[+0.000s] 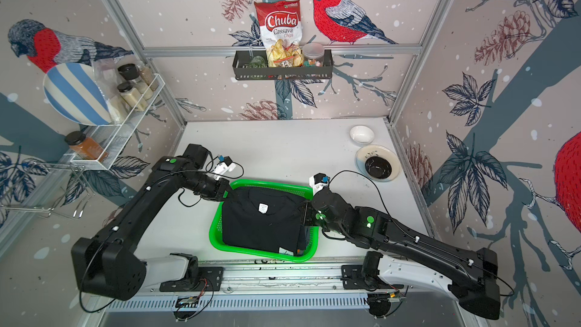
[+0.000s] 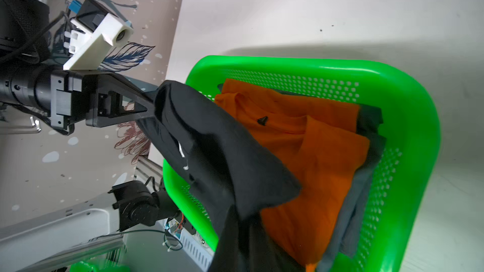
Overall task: Put the folded t-shirts into the basket
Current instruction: Place the T-shirt in the bin, then move the bin to the center of the board.
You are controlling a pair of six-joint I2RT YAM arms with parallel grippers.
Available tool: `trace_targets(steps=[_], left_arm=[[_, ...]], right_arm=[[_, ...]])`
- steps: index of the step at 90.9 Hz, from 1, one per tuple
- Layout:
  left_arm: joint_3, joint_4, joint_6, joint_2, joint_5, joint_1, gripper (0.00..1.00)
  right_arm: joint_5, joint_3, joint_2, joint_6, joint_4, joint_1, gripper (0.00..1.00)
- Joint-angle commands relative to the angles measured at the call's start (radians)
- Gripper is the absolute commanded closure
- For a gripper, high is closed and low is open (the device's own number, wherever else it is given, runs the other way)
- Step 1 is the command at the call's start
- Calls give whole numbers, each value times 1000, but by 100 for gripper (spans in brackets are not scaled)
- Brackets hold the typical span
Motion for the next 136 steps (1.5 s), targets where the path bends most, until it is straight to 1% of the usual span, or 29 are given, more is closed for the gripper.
trace_targets(steps=[1, 20, 31, 32, 35, 37, 38, 39, 41, 42, 44, 46, 51, 58, 67, 72, 74, 79, 87, 96, 104, 113, 125, 132, 136], left_arm=[[-14, 85, -13, 46, -54, -15, 100], [-17, 181, 14, 109, -105, -39, 100], [-34, 267, 29, 147, -143, -45, 100], [-35, 274, 29, 150, -145, -46, 100], [-37, 291, 34, 167, -149, -46, 100], [-34, 297, 40, 180, -146, -46, 95], [-31, 298, 40, 187, -145, -46, 90], [-27, 298, 48, 193, -145, -46, 84], [-17, 299, 55, 205, -149, -46, 69], [-11, 298, 59, 211, -152, -46, 60], [1, 296, 65, 222, -160, -46, 48], [15, 289, 75, 230, -171, -46, 43], [53, 271, 96, 245, -199, -44, 40], [100, 244, 109, 245, -219, -35, 38], [165, 160, 151, 233, -199, -30, 22], [193, 118, 177, 225, -207, -28, 18], [198, 106, 190, 219, -216, -27, 17], [199, 96, 211, 200, -279, -27, 18], [184, 105, 245, 170, -368, -18, 18], [148, 139, 235, 140, -421, 9, 17], [108, 185, 202, 120, -431, 46, 15], [51, 233, 190, 98, -466, 74, 15], [-37, 293, 194, 56, -524, 83, 13], [-72, 331, 193, 25, -537, 92, 11], [-85, 347, 187, 17, -555, 97, 10]], right_arm=[[-9, -30, 2, 3, 13, -38, 100], [-46, -81, 43, -49, 68, -143, 100], [-43, -101, 94, -94, 97, -208, 92], [-45, -103, 99, -98, 104, -215, 90], [-48, -108, 118, -107, 118, -234, 79], [-47, -108, 130, -114, 119, -248, 71], [-47, -106, 136, -116, 118, -253, 66], [-44, -105, 141, -118, 114, -257, 62], [-38, -99, 150, -120, 104, -267, 55], [-37, -97, 155, -121, 97, -273, 52], [-32, -90, 165, -122, 86, -283, 49], [-28, -83, 169, -126, 73, -290, 47], [-2, -59, 173, -133, 34, -297, 45], [43, -18, 162, -158, -29, -299, 44], [96, 28, 140, -169, -115, -298, 44], [110, 51, 143, -154, -164, -298, 44], [109, 60, 148, -147, -183, -296, 44], [111, 78, 169, -113, -228, -286, 44], [125, 94, 219, -44, -279, -244, 43], [108, 117, 316, 0, -306, -193, 41], [108, 122, 404, 1, -305, -167, 41], [92, 93, 444, -4, -279, -181, 43], [90, 64, 430, -21, -258, -218, 46], [72, 51, 427, -45, -241, -249, 52], [59, 44, 429, -60, -238, -275, 57]])
